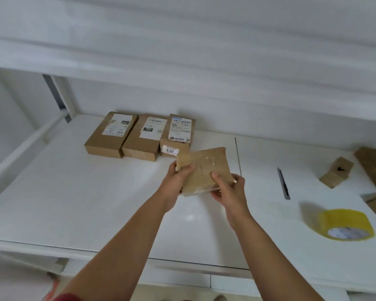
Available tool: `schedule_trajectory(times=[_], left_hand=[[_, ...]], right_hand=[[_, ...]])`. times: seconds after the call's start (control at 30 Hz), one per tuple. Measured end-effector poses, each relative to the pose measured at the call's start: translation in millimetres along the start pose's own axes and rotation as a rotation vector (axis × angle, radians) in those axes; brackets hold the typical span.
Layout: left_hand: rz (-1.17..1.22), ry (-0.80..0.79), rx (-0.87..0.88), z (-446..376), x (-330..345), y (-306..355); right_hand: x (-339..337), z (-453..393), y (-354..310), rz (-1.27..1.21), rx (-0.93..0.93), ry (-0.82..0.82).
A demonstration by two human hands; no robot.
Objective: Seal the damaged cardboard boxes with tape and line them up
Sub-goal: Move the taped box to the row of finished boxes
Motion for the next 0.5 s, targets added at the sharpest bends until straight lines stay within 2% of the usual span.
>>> schedule_trajectory(times=[0.13,0.3,0.33,0.4,0.5], left_hand=[[0.100,0.009,-0.031,-3.1,8.1,-1.3],[0.179,0.071,-0.007,-5.7,18.6,-6.6],[0.137,0.068,0.044,-5.8,16.8,-5.8],[-0.096,0.050,0.256,-5.2,10.6,-2.2],[-0.666,0.039,0.729,-3.3,0.8,1.1]], right_hand=[[10.2,-5.9,0.1,-0.226,0.048,0.104],[18.0,-9.5,6.3,-0.290,0.100,0.023],[14.2,-11.6,3.9,-0.290,0.096,0.023],[3.7,-17.2,-3.3,-0.303,0.093,0.036],[-7.5,-19.5,-15.7,-0.439,0.151,-0.011]])
Point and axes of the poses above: each hand's wrist, its own z-axis away from the middle knuckle, its own x-axis out of the palm, y = z × x, the point moved 1 cm from there along -z, towards the middle knuckle
